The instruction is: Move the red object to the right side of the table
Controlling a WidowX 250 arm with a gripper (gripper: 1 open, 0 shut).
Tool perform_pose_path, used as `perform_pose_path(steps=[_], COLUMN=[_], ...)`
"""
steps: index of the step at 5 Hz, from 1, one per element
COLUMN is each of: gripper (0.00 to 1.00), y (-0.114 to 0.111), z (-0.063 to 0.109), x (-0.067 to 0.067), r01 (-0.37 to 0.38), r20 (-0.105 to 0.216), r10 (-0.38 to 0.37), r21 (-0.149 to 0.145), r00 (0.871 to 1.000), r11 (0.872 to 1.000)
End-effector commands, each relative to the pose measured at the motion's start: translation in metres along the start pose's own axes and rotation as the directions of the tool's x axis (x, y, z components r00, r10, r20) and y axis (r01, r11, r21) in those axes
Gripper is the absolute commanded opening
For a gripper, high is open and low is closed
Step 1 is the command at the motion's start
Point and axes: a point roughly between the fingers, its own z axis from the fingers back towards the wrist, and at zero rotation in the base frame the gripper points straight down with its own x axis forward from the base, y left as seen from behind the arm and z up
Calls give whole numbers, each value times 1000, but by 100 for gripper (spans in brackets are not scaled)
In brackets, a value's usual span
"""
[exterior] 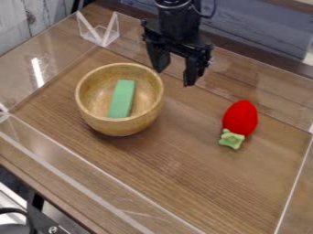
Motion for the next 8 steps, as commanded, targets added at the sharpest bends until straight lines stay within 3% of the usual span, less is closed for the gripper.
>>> perform_pose_path(steps=[1, 3, 4, 5, 6, 8], gripper=[100, 100, 0, 100, 100, 100], y=[9, 4, -4, -13, -13, -3], z=[6, -17, -9, 2, 2, -14], x=[7, -5, -3, -1, 1, 8], r01=[42, 4, -55, -85, -60, -22], r20=[39, 33, 34, 36, 48, 57], r10=[-42, -4, 55, 84, 60, 22], r21=[5, 9, 21, 19, 1, 6], r00=[998, 999, 998, 996, 997, 998], r11=[999, 1000, 998, 996, 998, 1000])
